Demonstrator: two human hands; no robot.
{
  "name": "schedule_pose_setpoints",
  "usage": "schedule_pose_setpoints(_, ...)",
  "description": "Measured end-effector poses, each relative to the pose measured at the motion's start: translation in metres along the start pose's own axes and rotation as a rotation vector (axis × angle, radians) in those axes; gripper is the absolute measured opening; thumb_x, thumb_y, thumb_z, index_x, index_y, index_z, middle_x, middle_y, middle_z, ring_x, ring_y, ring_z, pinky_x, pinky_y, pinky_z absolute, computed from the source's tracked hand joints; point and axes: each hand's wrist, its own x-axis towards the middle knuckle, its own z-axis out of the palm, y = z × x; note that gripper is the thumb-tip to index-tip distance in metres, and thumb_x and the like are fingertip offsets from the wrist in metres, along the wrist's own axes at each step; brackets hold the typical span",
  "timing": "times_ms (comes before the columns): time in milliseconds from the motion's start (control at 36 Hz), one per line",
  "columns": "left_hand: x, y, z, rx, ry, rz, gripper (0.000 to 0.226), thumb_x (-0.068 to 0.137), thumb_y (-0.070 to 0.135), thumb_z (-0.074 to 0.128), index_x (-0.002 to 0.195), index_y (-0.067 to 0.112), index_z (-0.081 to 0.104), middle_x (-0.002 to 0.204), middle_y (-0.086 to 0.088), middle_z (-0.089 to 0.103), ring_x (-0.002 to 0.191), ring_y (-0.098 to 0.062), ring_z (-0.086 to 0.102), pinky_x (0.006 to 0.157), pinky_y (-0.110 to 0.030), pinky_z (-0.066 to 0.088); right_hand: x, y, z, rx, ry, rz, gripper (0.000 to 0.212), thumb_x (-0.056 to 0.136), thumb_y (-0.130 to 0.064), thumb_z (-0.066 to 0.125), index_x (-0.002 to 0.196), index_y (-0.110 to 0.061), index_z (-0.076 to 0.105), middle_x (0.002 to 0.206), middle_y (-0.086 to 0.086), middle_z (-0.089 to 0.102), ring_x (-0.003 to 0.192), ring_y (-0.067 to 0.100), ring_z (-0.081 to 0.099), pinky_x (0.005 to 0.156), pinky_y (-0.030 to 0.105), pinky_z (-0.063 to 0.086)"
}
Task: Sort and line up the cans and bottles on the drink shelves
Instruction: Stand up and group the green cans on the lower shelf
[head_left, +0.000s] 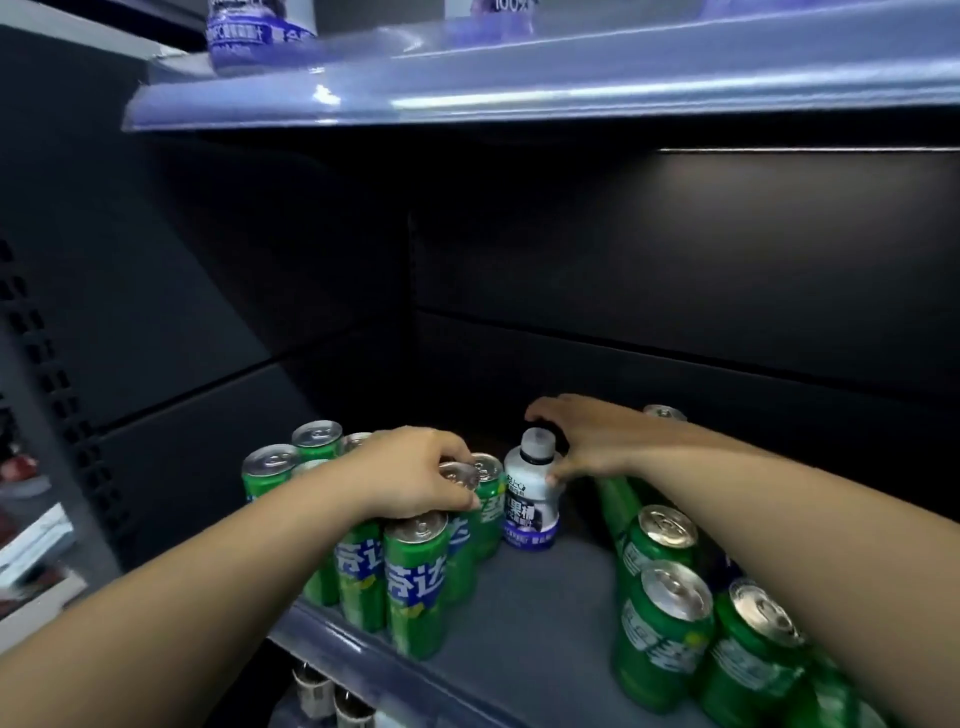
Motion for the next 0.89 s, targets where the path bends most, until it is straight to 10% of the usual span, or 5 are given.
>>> schedule_pose_setpoints(556,-0.007,0.014,0.015,-0.013,0.123,-0.168,0.048,0.061,0.071,0.071,0.101,0.045,0.063,0.087,0.017,0.067,0.086,-0.002,0.061,0.075,-0.028,0.051,0.037,0.047,0.028,-0.157,-0.028,-0.034,0.084,0.08,-0.035,0.079,0.151,-0.022,0.035,0.132,0.008,0.046,0.111,0.031,0.058,0.091,0.042,0.054)
schedule_pose_setpoints(694,-0.009,0.015,0.017,-0.002,0.163,-0.149,0.059,0.057,0.075,0.072,0.103,0.04,0.065,0.093,0.015,0.067,0.087,-0.001,0.061,0.08,-0.031,0.052,0.043,0.031,0.029,-0.284,-0.009,-0.174,0.097,0.072,-0.061,0.077,0.153,-0.032,0.031,0.154,0.002,0.037,0.146,0.029,0.029,0.118,0.065,-0.004)
schedule_pose_setpoints(889,-0.007,0.008,0.021,0.142,0.229,-0.162,0.079,0.047,0.089,0.056,0.107,0.038,0.064,0.106,0.016,0.061,0.104,-0.01,0.055,0.094,-0.038,0.045,0.05,-0.003,0.045,-0.047,-0.082,-0.359,0.081,0.073,-0.057,0.079,0.141,-0.034,0.042,0.142,-0.006,0.055,0.137,0.02,0.044,0.121,0.059,0.0)
